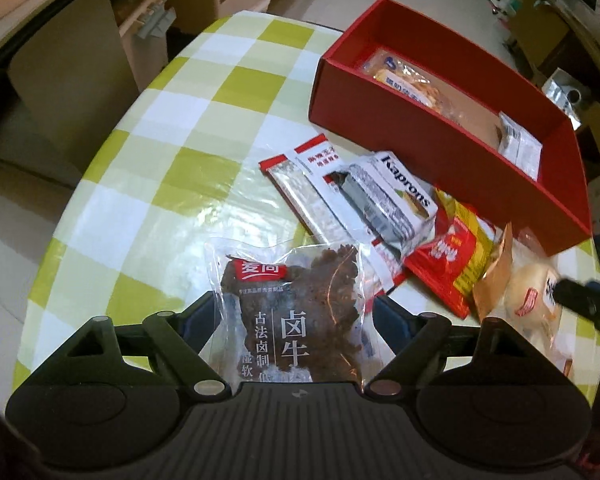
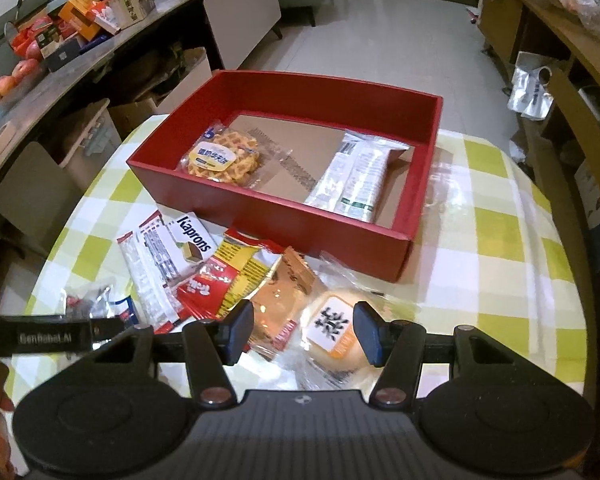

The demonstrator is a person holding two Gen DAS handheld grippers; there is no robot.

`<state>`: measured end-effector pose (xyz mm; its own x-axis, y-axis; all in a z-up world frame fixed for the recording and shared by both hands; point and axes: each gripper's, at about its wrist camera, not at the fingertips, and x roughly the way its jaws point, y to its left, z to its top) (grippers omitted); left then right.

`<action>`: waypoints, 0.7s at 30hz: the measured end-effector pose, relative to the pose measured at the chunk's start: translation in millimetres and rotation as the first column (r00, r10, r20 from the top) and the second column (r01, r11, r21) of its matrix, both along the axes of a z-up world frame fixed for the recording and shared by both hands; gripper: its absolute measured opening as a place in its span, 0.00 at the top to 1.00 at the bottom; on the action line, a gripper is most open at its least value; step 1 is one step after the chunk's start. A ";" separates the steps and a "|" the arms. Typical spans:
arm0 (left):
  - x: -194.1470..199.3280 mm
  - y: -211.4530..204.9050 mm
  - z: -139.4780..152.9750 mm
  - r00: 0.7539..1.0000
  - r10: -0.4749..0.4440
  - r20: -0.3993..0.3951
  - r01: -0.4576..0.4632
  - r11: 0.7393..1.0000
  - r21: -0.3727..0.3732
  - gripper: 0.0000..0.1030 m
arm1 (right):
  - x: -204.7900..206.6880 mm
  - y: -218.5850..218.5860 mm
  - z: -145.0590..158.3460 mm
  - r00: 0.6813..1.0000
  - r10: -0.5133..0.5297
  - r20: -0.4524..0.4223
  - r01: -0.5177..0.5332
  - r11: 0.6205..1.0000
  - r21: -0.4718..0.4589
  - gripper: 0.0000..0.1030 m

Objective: Organize snacks

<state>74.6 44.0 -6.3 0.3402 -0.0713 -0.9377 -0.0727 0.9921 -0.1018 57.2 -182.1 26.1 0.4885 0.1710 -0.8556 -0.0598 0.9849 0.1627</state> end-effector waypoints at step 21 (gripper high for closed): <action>10.5 -13.7 3.1 0.997 -0.076 0.003 0.076 0.992 -0.102 0.16 | 26.0 -20.7 -17.0 0.989 -0.125 -0.085 0.135 0.983 0.125 0.40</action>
